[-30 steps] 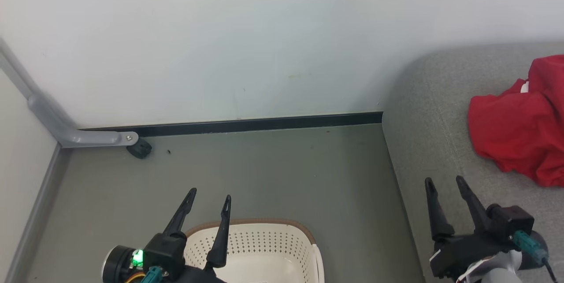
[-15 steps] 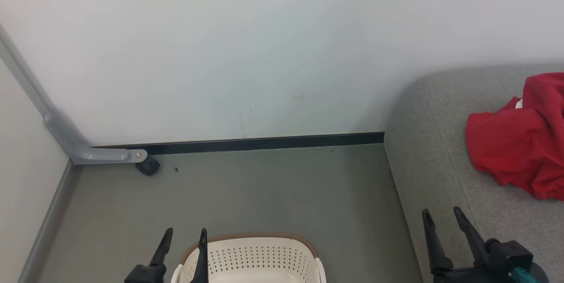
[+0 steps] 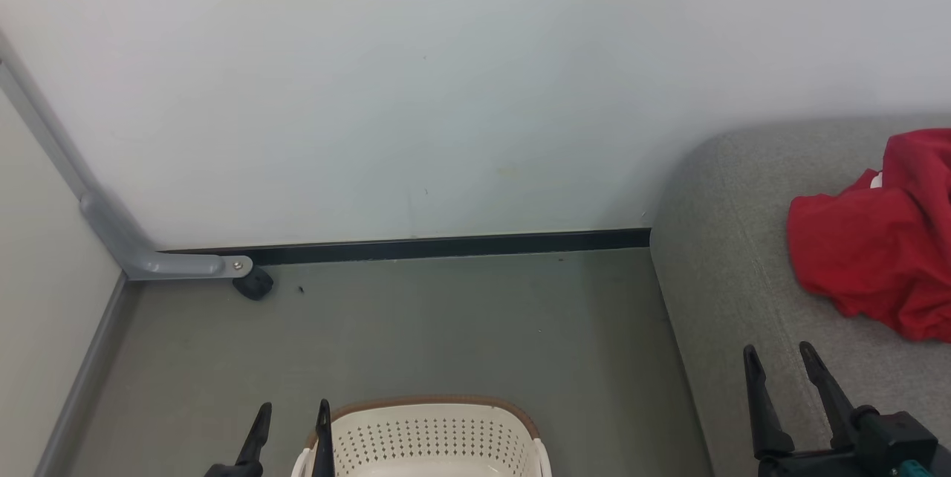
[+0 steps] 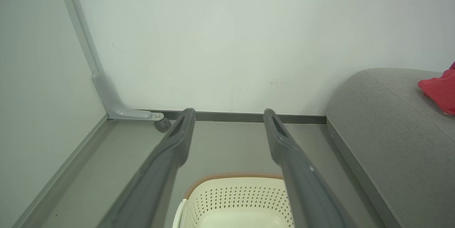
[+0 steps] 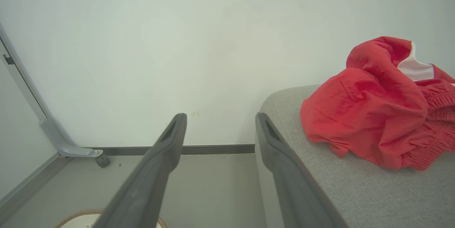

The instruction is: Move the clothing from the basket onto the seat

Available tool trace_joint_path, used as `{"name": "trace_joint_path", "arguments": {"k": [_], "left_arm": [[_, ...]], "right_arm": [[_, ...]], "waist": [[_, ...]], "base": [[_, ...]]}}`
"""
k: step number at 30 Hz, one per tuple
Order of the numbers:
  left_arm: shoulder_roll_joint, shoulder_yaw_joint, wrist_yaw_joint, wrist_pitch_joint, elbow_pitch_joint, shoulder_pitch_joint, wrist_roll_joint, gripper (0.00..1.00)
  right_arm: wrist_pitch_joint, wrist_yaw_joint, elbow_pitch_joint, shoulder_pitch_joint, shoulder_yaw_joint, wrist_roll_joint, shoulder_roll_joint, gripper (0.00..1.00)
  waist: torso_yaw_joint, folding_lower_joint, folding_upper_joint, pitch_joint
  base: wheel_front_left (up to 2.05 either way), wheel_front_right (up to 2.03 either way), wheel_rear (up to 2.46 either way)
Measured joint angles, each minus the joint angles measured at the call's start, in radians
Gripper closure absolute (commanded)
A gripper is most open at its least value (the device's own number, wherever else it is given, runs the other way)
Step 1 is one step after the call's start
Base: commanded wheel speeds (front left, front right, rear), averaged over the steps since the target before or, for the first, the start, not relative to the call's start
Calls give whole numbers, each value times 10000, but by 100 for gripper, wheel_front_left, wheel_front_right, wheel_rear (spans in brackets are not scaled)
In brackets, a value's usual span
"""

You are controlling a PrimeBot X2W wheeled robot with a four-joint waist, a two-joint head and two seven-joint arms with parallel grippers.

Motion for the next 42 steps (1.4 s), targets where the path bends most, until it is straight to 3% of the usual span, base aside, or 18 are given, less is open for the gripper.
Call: {"name": "trace_joint_path", "arguments": {"k": [33,34,42], "left_arm": [[-244,209,0,10,109,-3,447,0],[-247,199,0,10,115,-3,447,100],[-288,180,-25,79,596,221,305,100]], "right_arm": [[807,-215,-982,378,-27,-6,-144,0],[809,-215,-991,380,-29,-6,-144,100],[821,-203,-458,689,10,123,123,100]], "waist": [[21,0,0,-30],[22,0,1,-42],[26,0,0,-53]], "base": [[0,0,0],[0,0,0],[0,0,0]]}}
